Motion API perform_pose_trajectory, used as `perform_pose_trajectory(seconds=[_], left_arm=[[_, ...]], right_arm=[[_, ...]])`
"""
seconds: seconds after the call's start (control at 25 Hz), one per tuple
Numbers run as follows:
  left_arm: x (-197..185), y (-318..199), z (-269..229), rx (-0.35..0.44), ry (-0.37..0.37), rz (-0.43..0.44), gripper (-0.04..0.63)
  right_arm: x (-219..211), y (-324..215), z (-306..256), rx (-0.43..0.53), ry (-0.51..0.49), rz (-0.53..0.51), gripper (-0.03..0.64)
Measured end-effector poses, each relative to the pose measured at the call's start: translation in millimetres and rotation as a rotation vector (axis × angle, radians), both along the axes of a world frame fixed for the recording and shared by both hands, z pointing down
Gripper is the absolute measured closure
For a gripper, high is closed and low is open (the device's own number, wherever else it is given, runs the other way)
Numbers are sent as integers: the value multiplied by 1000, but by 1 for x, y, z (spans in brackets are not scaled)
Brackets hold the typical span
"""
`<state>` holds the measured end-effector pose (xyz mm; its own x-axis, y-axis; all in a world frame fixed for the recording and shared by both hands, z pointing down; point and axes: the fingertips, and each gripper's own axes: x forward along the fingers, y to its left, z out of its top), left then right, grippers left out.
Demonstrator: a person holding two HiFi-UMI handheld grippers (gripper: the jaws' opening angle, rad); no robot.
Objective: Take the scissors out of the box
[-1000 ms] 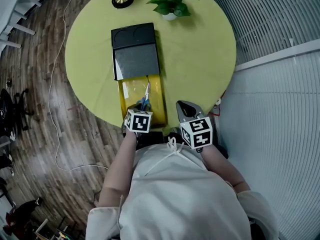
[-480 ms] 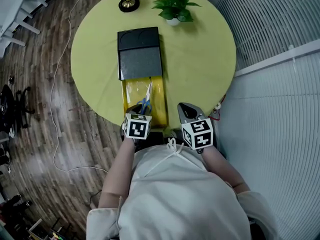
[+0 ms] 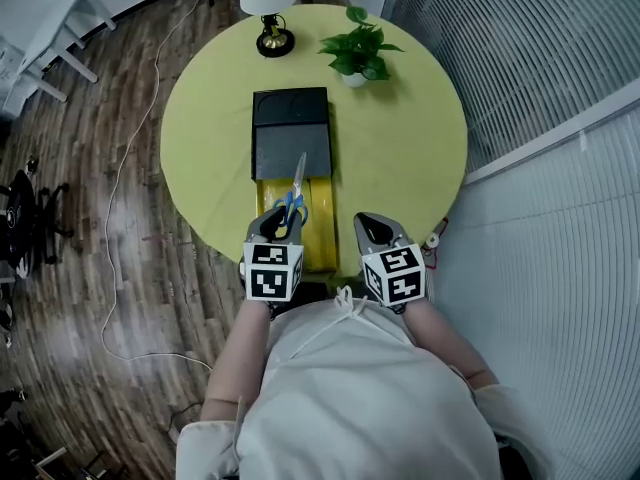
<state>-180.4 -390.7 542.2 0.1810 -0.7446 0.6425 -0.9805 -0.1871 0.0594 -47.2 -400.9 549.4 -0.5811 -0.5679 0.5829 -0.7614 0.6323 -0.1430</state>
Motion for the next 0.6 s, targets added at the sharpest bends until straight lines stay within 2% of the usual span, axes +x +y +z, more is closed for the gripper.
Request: perform_pose_trajectory(seconds=[0.4,0.6], left_arm=[[-14,-17,-120,312,14,-42,504],[-20,-19,-159,417,11,-60,504]], right_arm=[[-13,-24,-84,194,-94,-8,618],[-20,-31,-114,278,-124,-16,618]])
